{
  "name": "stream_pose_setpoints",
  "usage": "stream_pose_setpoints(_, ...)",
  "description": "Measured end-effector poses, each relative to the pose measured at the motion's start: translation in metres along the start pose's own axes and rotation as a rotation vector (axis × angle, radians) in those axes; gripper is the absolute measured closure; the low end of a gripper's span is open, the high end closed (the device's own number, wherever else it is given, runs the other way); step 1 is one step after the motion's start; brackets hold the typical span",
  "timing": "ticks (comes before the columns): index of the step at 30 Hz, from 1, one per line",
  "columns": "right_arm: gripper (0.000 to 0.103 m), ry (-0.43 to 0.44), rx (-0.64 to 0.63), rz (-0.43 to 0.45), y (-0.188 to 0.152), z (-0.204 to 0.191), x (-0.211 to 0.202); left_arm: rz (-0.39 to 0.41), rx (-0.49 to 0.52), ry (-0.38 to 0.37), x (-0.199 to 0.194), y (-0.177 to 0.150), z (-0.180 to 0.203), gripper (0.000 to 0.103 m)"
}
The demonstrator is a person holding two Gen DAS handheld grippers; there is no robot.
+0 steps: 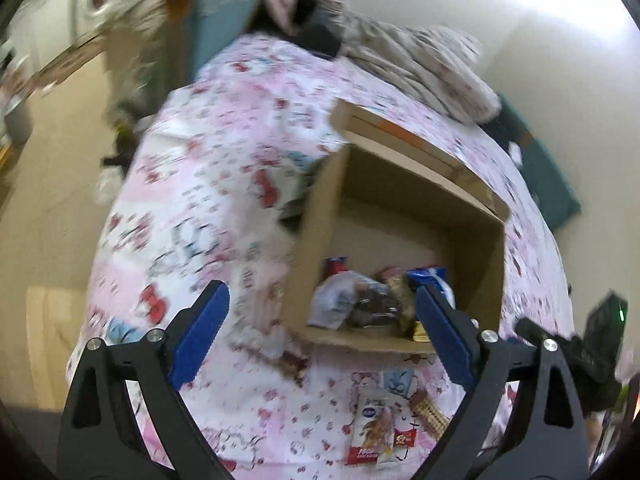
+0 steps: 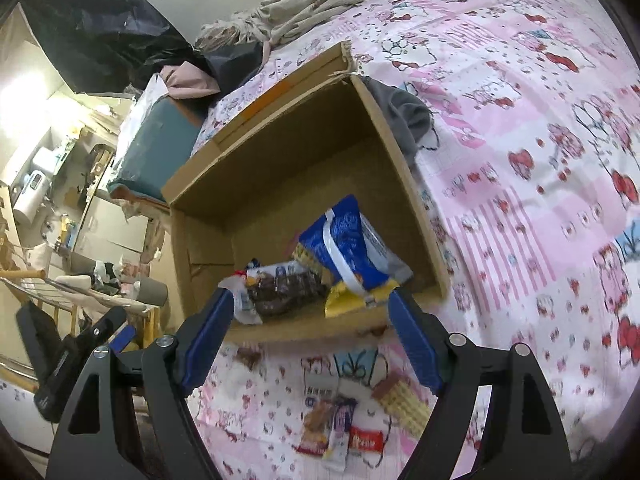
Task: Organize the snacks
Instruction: 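Grasp the white-wrapped chocolate bar with left tool while right grasps the checkered wafer bar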
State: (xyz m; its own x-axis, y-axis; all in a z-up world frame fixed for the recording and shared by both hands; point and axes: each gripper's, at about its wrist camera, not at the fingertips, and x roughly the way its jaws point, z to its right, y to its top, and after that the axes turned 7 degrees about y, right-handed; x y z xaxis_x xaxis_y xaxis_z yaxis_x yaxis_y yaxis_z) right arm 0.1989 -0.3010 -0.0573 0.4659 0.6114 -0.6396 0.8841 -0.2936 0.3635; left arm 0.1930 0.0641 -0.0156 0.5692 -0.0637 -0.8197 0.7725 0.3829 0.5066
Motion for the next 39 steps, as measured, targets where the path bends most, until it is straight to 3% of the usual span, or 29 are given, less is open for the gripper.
stream_pose_setpoints(2,0.02,0.0,0.013,-0.006,-0.01,0.002,-0.008,0.004,-0.044,0.039,-0.004,-0.009,-0.014,0.011)
stream_pose_setpoints(9,0.02,-0.046,0.093,-0.033,-0.037,0.016,-0.018,-0.101,-0.202,0.207,0.027,-0.051,-0.039,0.011)
stream_pose_setpoints(12,0.02,-0.054,0.098,-0.051,-0.04,0.023,-0.019,-0.047,-0.277,0.315,0.035,-0.074,-0.037,0.014)
stream_pose_setpoints(14,0.02,-0.059,0.12,-0.039,-0.038,0.03,-0.023,-0.02,-0.278,0.343,0.044,-0.085,-0.026,0.014)
stream_pose_setpoints(18,0.02,-0.029,0.177,-0.032,-0.035,0.041,-0.025,-0.04,-0.234,0.384,0.078,-0.096,-0.001,0.02)
stream_pose_setpoints(22,0.02,-0.009,0.189,-0.05,-0.033,0.042,-0.022,-0.085,-0.252,0.424,0.106,-0.099,0.001,0.025)
stream_pose_setpoints(26,0.02,0.041,0.205,-0.08,-0.037,0.042,-0.019,-0.065,-0.244,0.491,0.118,-0.097,-0.004,0.028)
stream_pose_setpoints(29,0.02,0.04,0.195,-0.08,-0.037,0.041,-0.02,-0.092,-0.247,0.502,0.125,-0.095,-0.007,0.042)
stream_pose_setpoints(31,0.02,0.033,0.194,-0.072,-0.036,0.042,-0.022,-0.1,-0.22,0.508,0.128,-0.096,-0.007,0.066)
stream_pose_setpoints(33,0.02,0.017,0.194,-0.075,-0.036,0.043,-0.021,-0.123,-0.212,0.465,0.129,-0.097,-0.008,0.091)
stream_pose_setpoints(39,0.02,-0.079,0.233,-0.237,-0.049,0.061,0.009,-0.206,-0.165,0.373,0.116,-0.103,-0.008,0.091)
